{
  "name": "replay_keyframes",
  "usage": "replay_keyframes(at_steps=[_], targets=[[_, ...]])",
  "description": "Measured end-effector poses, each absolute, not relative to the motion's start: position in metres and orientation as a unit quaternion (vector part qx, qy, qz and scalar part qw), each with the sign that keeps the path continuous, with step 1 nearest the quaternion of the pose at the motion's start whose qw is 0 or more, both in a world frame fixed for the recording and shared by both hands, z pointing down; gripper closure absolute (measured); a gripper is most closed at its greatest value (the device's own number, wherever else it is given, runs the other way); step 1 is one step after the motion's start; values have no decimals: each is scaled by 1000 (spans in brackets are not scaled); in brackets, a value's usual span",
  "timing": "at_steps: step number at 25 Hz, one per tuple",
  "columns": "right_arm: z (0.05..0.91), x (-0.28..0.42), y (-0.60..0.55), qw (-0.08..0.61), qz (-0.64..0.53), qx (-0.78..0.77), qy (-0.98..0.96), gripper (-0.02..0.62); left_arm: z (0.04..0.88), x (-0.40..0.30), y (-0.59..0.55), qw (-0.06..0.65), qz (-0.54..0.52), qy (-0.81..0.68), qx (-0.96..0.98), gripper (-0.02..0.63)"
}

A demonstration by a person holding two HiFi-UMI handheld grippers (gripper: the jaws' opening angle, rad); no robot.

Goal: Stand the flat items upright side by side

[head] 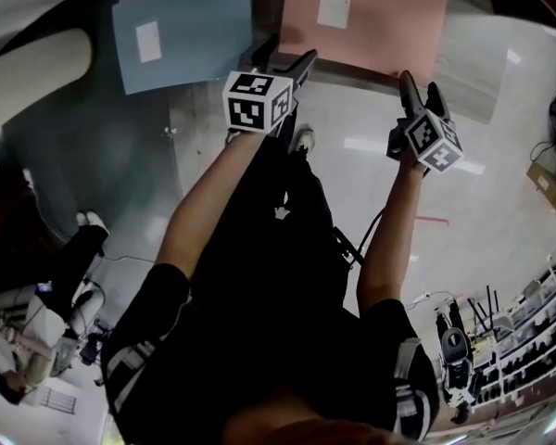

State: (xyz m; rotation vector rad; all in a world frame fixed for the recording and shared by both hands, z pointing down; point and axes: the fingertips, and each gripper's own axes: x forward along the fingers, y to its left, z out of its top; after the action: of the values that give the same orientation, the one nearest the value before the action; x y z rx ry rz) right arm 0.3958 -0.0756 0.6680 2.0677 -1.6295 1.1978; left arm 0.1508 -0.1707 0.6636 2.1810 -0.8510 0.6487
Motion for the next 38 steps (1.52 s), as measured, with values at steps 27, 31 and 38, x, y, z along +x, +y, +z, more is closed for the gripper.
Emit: replay_keyframes(at_steps=[27,31,38], targets=[[657,380,-18,131,419,677,-590,265,650,145,-106,384,243,-332,827,281],[662,367,3,133,425,671,-592,265,655,131,-81,393,242,-339,820,281],[682,354,22,146,434,664,-591,265,675,115,-61,401,247,-357,807,281]])
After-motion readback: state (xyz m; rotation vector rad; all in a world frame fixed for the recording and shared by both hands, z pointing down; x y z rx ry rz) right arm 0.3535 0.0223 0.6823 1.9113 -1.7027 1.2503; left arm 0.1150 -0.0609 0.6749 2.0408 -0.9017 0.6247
